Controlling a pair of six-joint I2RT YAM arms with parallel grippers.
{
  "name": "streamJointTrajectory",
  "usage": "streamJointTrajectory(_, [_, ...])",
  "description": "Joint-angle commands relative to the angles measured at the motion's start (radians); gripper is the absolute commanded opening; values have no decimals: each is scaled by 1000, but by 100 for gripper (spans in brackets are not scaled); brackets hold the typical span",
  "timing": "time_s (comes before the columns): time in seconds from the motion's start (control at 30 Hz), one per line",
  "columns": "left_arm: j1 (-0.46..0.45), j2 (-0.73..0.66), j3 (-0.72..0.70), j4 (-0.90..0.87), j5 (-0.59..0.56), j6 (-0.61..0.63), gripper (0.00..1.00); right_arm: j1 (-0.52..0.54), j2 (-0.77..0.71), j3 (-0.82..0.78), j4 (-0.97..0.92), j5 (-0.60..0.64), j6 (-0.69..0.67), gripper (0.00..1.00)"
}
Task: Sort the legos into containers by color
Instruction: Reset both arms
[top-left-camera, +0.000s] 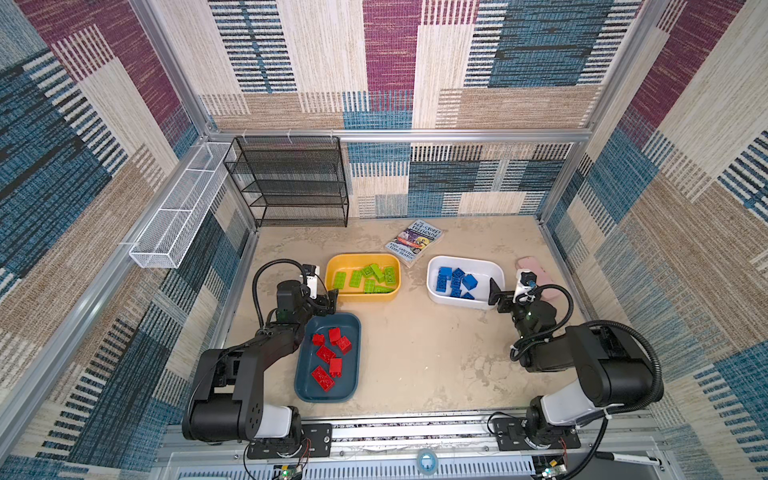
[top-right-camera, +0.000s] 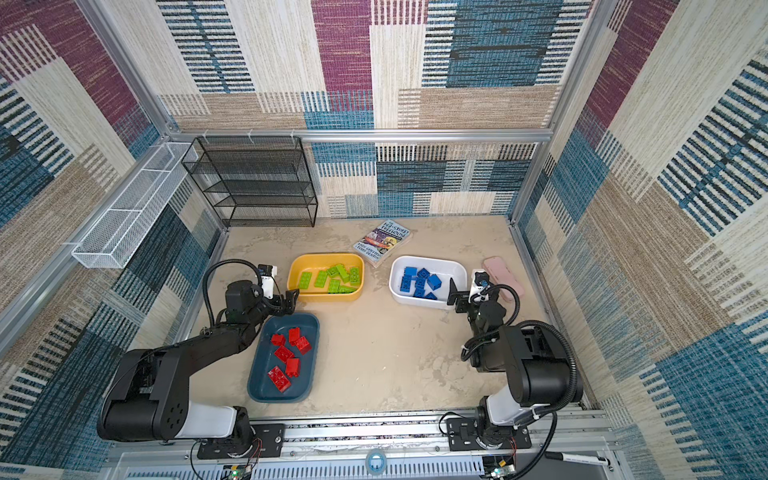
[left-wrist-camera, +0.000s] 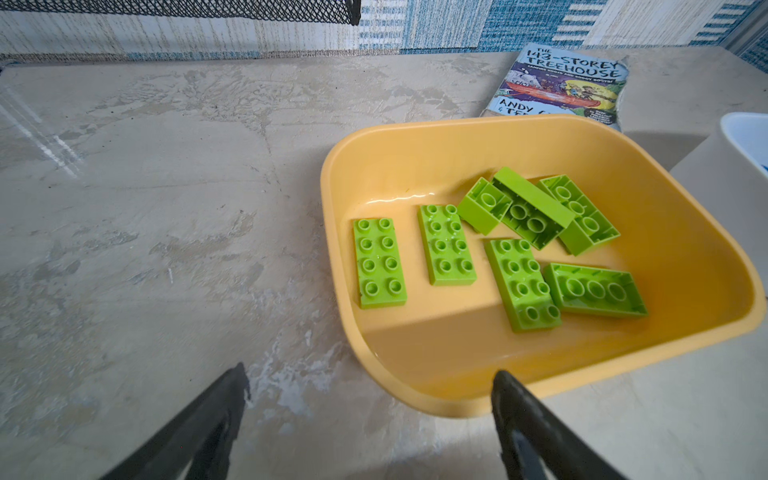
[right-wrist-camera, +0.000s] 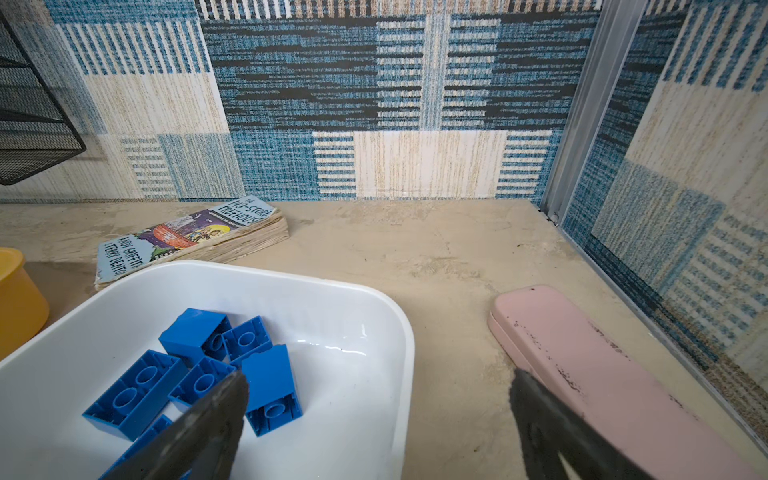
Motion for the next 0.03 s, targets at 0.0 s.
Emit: streamJointTrajectory(0.0, [0,-5,-3,40,1,-1,93,-1,-3,-4,41,8,9,99])
